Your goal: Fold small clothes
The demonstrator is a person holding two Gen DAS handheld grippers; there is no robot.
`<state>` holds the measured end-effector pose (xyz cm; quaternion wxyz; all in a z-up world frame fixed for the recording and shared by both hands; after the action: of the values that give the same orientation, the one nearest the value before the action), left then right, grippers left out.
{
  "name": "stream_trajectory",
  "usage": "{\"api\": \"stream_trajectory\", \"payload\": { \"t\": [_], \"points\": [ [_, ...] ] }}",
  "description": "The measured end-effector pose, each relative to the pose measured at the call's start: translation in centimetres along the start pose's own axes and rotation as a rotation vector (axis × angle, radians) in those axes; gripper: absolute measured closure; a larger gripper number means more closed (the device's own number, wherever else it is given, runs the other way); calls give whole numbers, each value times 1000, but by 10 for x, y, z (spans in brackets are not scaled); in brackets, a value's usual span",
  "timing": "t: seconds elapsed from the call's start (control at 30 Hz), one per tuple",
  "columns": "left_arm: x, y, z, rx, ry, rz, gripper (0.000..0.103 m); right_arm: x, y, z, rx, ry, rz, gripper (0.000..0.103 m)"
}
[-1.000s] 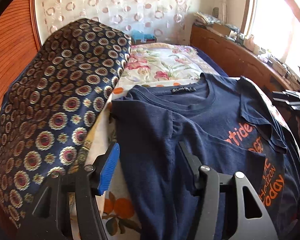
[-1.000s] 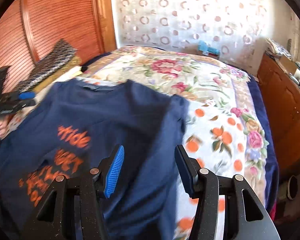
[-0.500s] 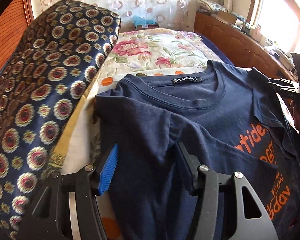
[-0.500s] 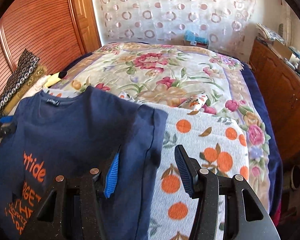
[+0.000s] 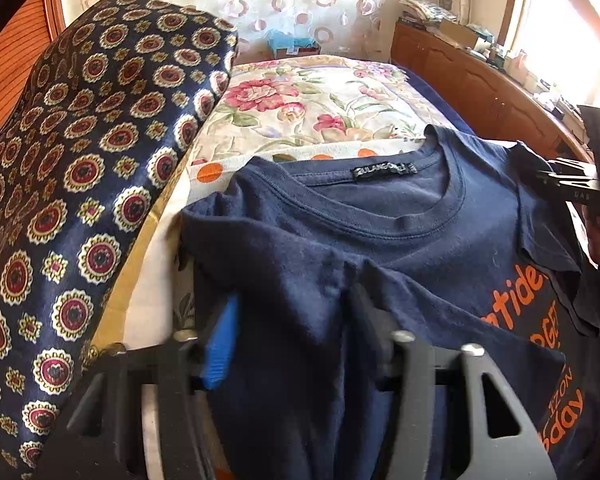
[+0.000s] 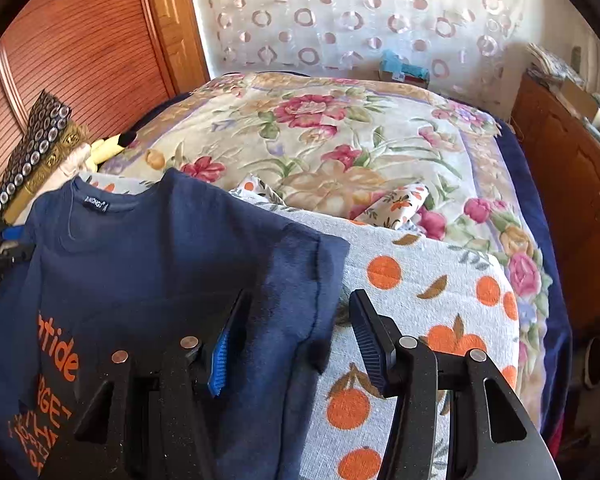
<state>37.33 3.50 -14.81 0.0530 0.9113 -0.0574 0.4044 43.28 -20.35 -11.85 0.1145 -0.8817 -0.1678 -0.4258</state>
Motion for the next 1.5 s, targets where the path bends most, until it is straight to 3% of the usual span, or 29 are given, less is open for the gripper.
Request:
{"api": "stream_trajectory", "payload": {
  "t": [0.03,0.1,0.2,0.47,0.67,1.2,1.5],
  "points": [
    [1,1,1,-2,4,2,70,1,0,0,1,1,-6,60],
    [2,4,1,-17,7,10,88,2,0,1,2,1,-20,71],
    [5,9,-3,-26,24,20,96,4,0,2,24,-3,-25,95],
    [26,25,-65,-77,144,31,97,15,-21,-56,68,127,-41,96],
    [16,37,-131,-120,226,38,97,-6,-40,-117,80,179,-60,96],
    [-75,51,-254,-160,313,33,97,-116,-72,-275,62,245,-70,97],
    [-153,38,-289,-150,252,-20,97,-184,-84,-354,76,200,-84,97]
  ]
}}
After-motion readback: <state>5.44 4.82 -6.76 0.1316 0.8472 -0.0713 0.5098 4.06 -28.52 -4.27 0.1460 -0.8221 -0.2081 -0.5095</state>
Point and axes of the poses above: each gripper's, at about its wrist camera, not at the fingertips, and z roughly the way its jaws point, y to its right, x to its top, the point moved 7 cm from there along z, roughly the way its jaws point, and after that the axes turned 13 degrees about y, right-handed, at the moved point
